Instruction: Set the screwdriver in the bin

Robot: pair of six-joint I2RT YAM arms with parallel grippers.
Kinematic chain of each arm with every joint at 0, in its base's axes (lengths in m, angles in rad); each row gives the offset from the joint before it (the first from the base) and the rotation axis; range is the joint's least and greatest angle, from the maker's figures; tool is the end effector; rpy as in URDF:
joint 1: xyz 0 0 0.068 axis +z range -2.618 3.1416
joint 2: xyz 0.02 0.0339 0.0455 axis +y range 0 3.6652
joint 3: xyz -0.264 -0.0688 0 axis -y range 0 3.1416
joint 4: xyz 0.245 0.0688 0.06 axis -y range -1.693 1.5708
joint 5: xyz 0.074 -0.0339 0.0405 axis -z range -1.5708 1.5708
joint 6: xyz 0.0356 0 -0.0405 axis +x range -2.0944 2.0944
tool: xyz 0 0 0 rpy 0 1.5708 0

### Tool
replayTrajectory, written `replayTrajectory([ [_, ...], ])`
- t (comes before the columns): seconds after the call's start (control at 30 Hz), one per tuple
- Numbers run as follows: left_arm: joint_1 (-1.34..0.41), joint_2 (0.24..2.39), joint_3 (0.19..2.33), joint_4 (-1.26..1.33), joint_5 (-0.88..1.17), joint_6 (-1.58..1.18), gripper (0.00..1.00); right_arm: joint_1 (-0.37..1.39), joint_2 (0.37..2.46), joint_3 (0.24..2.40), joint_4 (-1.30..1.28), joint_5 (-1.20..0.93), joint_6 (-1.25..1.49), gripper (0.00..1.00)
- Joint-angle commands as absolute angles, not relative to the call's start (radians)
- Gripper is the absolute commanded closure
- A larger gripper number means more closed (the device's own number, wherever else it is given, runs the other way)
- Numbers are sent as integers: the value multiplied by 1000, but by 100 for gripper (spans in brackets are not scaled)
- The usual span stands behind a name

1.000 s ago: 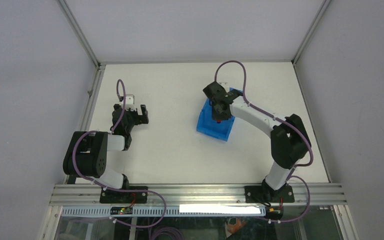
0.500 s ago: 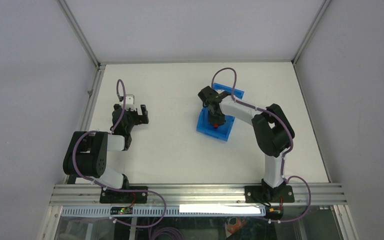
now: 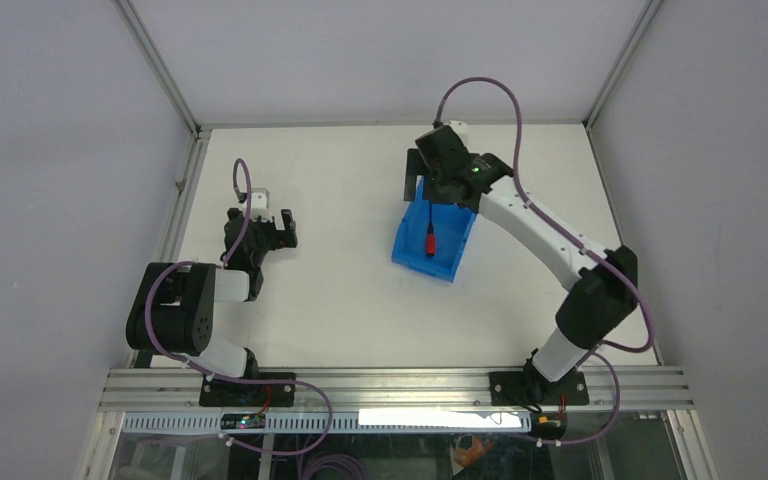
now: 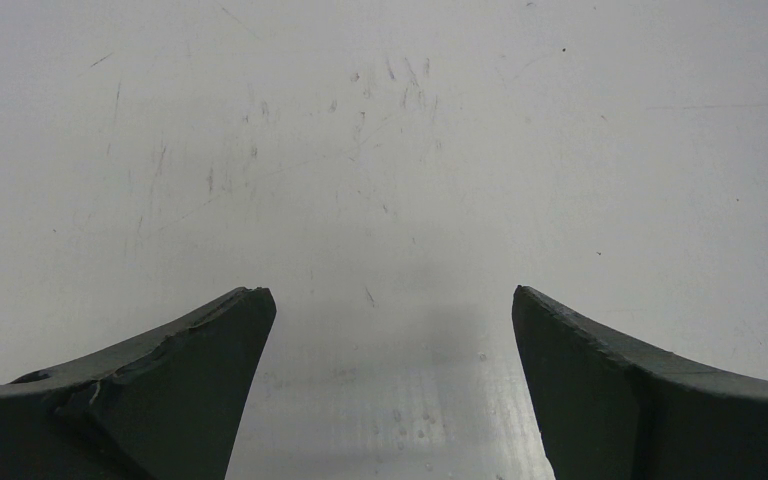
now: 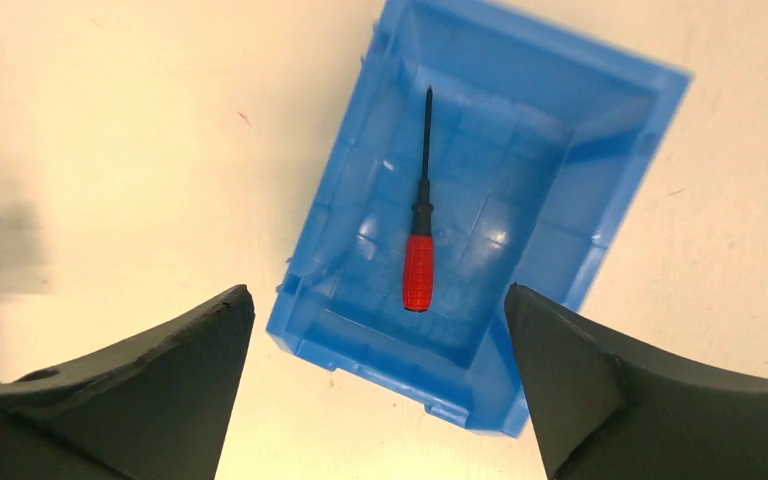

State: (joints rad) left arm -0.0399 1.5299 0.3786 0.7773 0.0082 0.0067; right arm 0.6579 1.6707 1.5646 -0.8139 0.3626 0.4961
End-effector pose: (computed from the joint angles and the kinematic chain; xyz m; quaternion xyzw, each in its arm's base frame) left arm 0.2656 -0.0109 0.1379 0.0216 0.8260 -0.0127 0.5632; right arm 0.2936 0.2109 0.3245 -0.0179 0.9336 0.0283 0.3567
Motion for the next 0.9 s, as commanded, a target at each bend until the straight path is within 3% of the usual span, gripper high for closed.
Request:
replayTrajectory([
  [0.0, -47, 1507, 383, 804, 16, -9, 1, 639, 1539, 1598, -849, 430, 419, 1],
  [0.5, -46, 1508, 383, 804, 16, -9, 1, 297, 1309, 1445, -953, 528, 348, 1],
  [0.87, -46, 1508, 383, 804, 15, -9, 1, 239, 1251, 1390, -929, 497, 393, 1],
])
